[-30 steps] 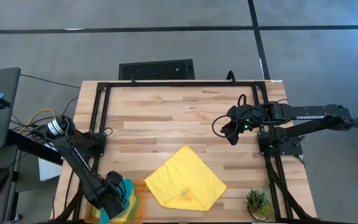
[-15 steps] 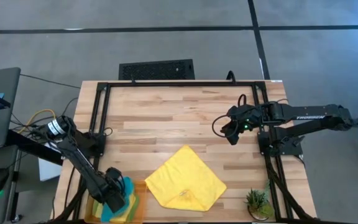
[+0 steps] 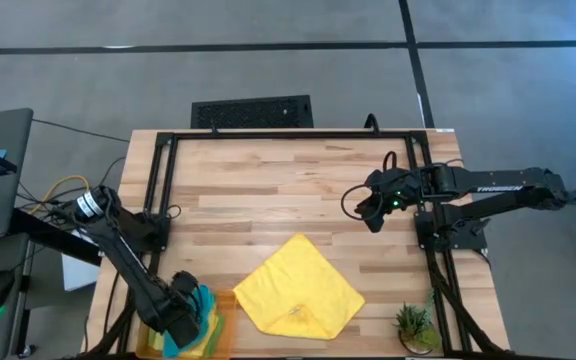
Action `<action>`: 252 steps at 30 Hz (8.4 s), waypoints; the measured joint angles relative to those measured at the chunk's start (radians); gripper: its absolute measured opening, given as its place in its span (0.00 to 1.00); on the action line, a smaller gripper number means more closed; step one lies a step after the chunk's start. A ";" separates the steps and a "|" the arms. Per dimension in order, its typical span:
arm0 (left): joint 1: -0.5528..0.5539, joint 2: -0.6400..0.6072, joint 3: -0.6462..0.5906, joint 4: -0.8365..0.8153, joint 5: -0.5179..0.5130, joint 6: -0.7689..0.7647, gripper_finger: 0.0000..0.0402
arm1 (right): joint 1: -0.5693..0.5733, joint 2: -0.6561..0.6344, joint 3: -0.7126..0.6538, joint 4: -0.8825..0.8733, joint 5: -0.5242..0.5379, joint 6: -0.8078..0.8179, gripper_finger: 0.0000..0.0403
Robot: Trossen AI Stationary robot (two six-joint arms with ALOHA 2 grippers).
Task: Fold microfiber towels
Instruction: Put the blue microfiber towel into the bin, then fold the yellow microfiber towel
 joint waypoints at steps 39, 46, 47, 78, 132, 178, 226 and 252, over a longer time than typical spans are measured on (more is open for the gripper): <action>0.010 0.025 0.258 0.082 -0.393 0.250 0.47 | 0.036 0.006 0.000 0.127 -0.038 -0.177 0.29; 0.088 -0.011 0.254 0.059 -0.451 0.271 0.47 | 0.075 0.171 0.001 0.300 -0.175 -0.243 0.29; 0.098 -0.013 0.254 0.057 -0.451 0.289 0.47 | 0.075 0.208 0.000 0.307 -0.189 -0.262 0.29; 0.158 -0.013 0.254 0.059 -0.389 0.298 0.47 | -0.083 0.893 0.001 0.934 -0.341 -0.622 0.29; 0.607 -0.013 0.254 0.024 -0.606 0.893 0.47 | -0.211 0.376 0.002 0.578 -0.255 -0.850 0.01; 1.368 0.335 0.255 0.346 0.308 2.257 0.47 | -0.233 0.213 0.002 0.469 -0.113 -0.741 0.01; 1.436 -0.093 0.441 0.373 -0.365 2.078 0.00 | -0.412 0.214 0.291 0.317 0.161 -0.995 0.01; 1.447 -0.081 0.450 0.434 -0.437 2.140 0.00 | -0.481 0.213 0.290 0.297 0.190 -1.045 0.01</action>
